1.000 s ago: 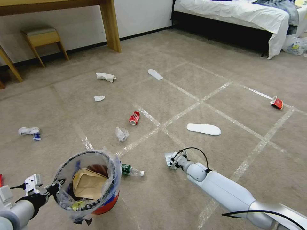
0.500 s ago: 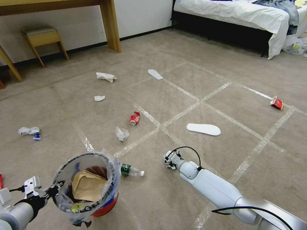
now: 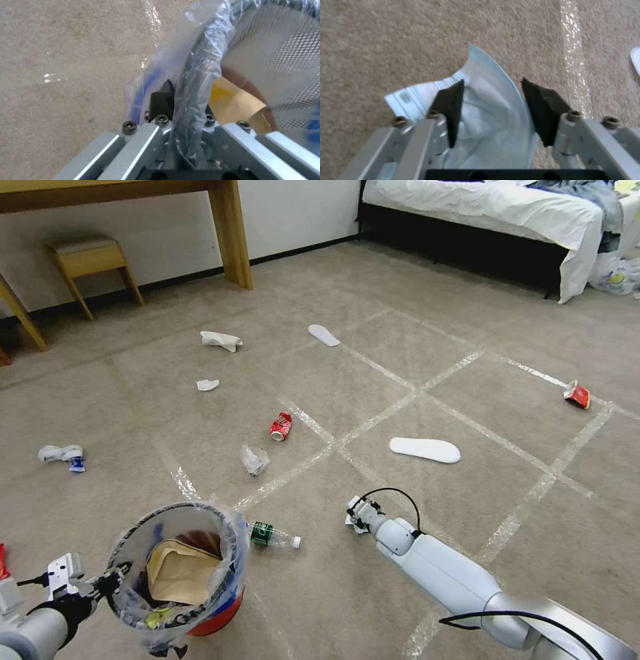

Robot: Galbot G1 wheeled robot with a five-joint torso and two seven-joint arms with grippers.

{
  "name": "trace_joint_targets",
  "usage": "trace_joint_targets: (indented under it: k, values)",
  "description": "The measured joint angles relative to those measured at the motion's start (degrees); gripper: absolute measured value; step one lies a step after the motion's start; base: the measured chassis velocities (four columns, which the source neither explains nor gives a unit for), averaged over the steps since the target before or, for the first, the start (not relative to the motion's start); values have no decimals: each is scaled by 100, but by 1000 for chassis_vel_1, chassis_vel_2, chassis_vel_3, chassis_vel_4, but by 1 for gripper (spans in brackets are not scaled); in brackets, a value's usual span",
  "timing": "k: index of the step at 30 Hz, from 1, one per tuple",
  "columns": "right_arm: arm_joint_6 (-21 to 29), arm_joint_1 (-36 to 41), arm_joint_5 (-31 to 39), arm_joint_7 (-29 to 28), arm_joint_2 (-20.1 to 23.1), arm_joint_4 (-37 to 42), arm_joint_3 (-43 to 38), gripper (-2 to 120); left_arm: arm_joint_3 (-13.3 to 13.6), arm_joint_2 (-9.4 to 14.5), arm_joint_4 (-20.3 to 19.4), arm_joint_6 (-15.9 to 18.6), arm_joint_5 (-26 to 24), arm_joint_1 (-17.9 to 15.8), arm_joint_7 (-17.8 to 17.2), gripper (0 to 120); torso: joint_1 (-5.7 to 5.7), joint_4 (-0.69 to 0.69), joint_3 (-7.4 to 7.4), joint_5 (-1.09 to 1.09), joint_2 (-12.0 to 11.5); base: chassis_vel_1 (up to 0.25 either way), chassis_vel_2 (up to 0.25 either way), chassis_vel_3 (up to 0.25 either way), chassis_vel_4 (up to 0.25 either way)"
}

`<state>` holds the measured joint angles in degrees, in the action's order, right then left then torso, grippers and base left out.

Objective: Pick up the trash bin and place the garbage on the floor into it.

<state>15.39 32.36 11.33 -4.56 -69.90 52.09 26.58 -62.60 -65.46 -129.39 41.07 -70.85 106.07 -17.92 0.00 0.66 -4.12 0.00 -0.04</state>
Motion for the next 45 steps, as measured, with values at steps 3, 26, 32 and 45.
trace_joint_targets:
  k: [3, 26, 32, 45]
  values:
    - [0, 24, -3, 0, 33, 17, -27, 33, 11, -3, -2, -1, 10, -2, 0, 1, 0, 0, 0, 0, 0, 0, 0, 0, 0]
    - [-29, 311, 922, -184, 1238, 1731, -485, 0, -13, 35, -192, -4, -36, 16, -41, 1, 0, 1, 0, 0, 0, 0, 0, 0, 0]
    - [63, 476, 1655, -243, 1597, 3027, -832, 0, -89, 84, -321, 18, -174, 27, -120, 1, 0, -1, 0, 0, 0, 0, 0, 0, 0]
    - [-361, 190, 3100, -246, 1733, 5207, -1007, 0, -253, 318, -554, 83, -634, -66, -336, 1, 0, -1, 0, -1, 0, 0, 0, 0, 0]
